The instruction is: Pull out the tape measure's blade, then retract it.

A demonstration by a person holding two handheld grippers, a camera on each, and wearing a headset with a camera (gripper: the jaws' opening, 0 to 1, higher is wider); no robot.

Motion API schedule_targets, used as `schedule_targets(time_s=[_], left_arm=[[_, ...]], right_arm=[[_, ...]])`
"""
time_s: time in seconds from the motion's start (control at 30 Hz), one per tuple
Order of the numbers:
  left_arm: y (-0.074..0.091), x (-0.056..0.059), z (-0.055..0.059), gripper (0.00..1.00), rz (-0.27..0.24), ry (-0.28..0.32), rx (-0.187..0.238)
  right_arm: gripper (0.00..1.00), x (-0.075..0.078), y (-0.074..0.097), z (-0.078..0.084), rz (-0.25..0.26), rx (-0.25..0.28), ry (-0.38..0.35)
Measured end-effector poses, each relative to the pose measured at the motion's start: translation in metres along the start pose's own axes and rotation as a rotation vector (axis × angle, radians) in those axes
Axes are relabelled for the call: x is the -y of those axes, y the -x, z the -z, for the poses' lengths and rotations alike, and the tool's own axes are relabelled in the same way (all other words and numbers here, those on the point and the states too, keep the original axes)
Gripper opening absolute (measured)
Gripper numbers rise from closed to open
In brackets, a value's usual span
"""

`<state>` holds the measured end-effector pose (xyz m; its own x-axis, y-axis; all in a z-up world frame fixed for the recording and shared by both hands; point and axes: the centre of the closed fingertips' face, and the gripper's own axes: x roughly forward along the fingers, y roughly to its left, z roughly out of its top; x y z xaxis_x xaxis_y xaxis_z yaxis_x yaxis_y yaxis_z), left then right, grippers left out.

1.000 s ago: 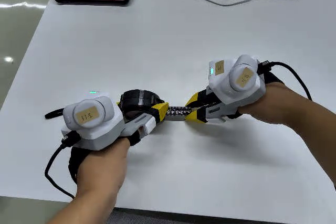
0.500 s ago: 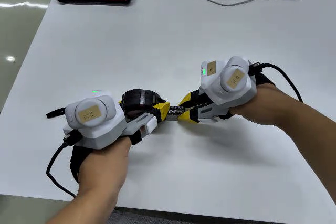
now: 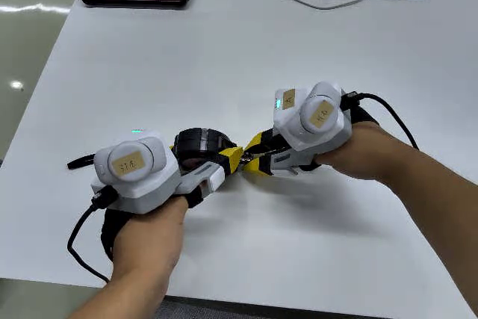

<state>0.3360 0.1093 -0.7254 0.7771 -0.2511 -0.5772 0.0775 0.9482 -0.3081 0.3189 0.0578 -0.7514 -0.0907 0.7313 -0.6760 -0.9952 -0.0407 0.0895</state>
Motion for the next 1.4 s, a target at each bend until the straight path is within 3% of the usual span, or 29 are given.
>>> schedule_targets(time_s=[0.73,0.87,1.23,1.4], left_arm=[[-0.0015,-0.0017,-0.0013,0.61,-0.004,0.0,0.021],[-0.0021,-0.0013,-0.0013,0.62,0.0,-0.008,0.023],[-0.0035,-0.0012,-0.002,0.63,-0.002,-0.023,0.018],[-0.0036,-0.0036,-0.0024,0.66,-0.008,-0.028,0.011]], right_arm=[[0.13,-0.0008,-0.0041,-0.0037,0.015,0.019,-0.012],[0.22,0.0005,-0.004,-0.0036,0.029,0.011,-0.012],[0.22,-0.001,-0.003,-0.008,0.033,0.029,-0.029],[0.29,0.0016,-0.0001,-0.0073,0.055,0.033,-0.052]])
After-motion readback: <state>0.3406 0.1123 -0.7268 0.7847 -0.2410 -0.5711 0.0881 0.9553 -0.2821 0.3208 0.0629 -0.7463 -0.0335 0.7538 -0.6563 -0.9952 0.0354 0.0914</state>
